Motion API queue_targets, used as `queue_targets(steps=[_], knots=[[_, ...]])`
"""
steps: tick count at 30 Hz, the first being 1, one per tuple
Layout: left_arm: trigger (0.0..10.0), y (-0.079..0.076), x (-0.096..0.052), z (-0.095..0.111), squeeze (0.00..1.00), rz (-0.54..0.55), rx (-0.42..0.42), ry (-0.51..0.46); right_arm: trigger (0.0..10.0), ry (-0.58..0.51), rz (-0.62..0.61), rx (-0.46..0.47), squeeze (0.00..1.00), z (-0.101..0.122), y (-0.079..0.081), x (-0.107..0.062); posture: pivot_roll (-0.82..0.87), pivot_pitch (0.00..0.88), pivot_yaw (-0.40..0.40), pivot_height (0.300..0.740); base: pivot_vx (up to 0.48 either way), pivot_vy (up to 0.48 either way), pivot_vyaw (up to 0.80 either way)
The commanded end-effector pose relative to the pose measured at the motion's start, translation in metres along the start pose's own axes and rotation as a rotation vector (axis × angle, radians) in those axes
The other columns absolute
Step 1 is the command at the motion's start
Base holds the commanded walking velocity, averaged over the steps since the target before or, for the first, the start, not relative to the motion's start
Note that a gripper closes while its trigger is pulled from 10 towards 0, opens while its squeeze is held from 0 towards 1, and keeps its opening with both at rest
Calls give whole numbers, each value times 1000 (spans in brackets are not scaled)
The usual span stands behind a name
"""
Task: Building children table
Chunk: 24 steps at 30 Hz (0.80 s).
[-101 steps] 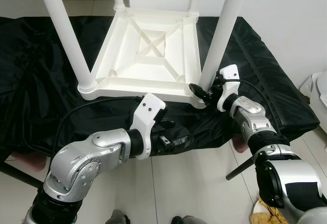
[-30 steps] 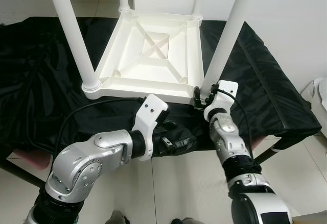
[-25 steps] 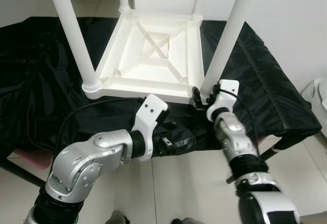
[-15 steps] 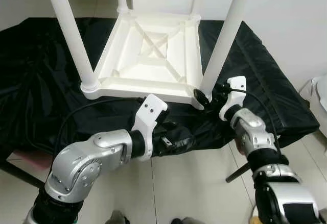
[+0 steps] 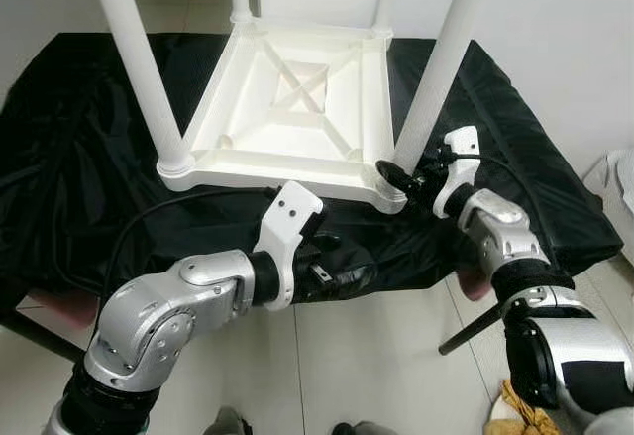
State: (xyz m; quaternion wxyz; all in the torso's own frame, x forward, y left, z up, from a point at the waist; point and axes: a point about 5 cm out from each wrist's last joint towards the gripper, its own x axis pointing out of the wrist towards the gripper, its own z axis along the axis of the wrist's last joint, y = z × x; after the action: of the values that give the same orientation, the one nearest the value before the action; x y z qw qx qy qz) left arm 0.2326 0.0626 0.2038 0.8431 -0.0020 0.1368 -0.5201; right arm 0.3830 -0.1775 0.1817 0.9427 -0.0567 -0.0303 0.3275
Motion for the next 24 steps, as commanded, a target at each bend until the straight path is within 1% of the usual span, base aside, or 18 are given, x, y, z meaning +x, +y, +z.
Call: queue_targets(steps=[1, 7, 9, 12, 14, 16, 17, 19, 20, 23, 24], knots=[[10000, -1, -1, 1, 0, -2, 12, 8, 0, 46, 39, 10, 0, -10, 3, -1, 30, 105, -5, 740, 0, 0, 0], [10000, -2, -1, 1, 0, -2, 7, 5, 0, 56, 37, 21, 0, -14, 3, -4, 27, 108, -8, 740, 0, 0, 0], [10000, -2, -1, 1, 0, -2, 6, 4, 0, 39, 4, 45, 0, -15, 2, -5, 26, 109, -11, 740, 0, 0, 0], [10000, -2, -1, 1, 0, -3, 5, 4, 0, 32, -8, 55, 0, -15, 1, -5, 26, 109, -12, 740, 0, 0, 0], [10000, -3, -1, 0, 0, -3, 6, 5, 0, 28, -37, 71, 0, -17, 2, -5, 25, 110, -14, 740, 0, 0, 0], [10000, -3, -1, 0, 0, -1, 1, 5, 0, 5, -124, 98, 0, -19, 3, -4, 21, 114, -16, 740, 0, 0, 0], [10000, -3, -1, 0, 0, -1, 1, 5, 0, 5, -124, 98, 0, -19, 3, -4, 21, 114, -16, 740, 0, 0, 0], [10000, -3, 0, -1, 0, -3, -6, 7, 0, -19, -185, 116, 0, -21, 6, -3, 17, 114, -17, 740, 0, 0, 0], [10000, -3, 0, -1, 0, -3, -6, 7, 0, -19, -185, 116, 0, -21, 6, -3, 17, 114, -17, 740, 0, 0, 0], [10000, -3, 1, -1, 0, -5, -9, 9, 0, -38, -347, 200, 0, -27, 11, -1, 12, 113, -21, 740, 0, 0, 0], [10000, -3, 1, -2, 0, -5, -8, 8, 0, -38, -382, 215, 0, -28, 11, 0, 12, 112, -24, 740, 0, 0, 0]])
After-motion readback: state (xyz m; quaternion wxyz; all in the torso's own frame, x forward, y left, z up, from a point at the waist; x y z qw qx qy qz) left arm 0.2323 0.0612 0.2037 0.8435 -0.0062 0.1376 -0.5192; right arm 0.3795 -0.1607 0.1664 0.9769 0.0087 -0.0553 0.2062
